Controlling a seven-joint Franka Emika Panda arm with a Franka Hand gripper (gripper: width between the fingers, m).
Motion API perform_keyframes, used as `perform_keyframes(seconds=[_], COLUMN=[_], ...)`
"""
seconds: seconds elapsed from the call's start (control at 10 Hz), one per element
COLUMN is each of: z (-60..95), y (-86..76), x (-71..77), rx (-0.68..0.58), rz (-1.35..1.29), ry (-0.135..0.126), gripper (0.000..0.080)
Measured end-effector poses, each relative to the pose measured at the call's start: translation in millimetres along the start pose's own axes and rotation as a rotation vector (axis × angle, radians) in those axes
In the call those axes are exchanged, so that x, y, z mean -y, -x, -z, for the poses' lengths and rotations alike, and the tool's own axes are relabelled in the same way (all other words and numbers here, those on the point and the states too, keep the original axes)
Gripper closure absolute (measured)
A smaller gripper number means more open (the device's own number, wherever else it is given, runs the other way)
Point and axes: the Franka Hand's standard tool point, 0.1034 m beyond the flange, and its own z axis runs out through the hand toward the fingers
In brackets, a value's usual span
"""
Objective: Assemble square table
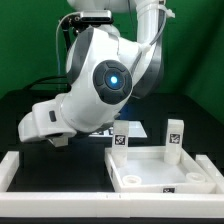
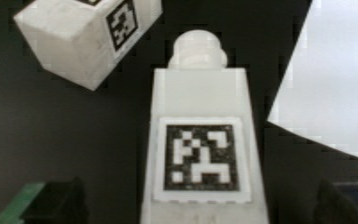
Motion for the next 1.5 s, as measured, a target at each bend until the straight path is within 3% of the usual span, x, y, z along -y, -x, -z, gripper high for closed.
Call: perform_keyframes(seconds=[0.2, 0.3, 0.4, 1.0, 1.2, 1.3, 1.4, 1.5], z=[-0.4, -0.4, -0.4, 5.0, 61.4, 76.7, 86.5, 81.0], y=[0.0, 0.0, 0.1, 3.4, 27.8, 38.6, 45.2, 43.8], x=[0.2, 0.2, 0.2, 0.2, -4.1, -5.7, -7.1, -5.9], rx=[0.001, 0.001, 0.001, 0.011, 0.016, 0.010, -0.015, -0.009], rz=[0.000, 0.000, 0.000, 0.009, 0.006, 0.003, 0.001, 0.003], ry=[0.000, 0.000, 0.000, -0.004, -0.016, -0.022, -0.021, -0.023], gripper=[0.0412, 0.0412, 0.0511, 0.0511, 0.0509, 0.0509, 0.0509, 0.0509])
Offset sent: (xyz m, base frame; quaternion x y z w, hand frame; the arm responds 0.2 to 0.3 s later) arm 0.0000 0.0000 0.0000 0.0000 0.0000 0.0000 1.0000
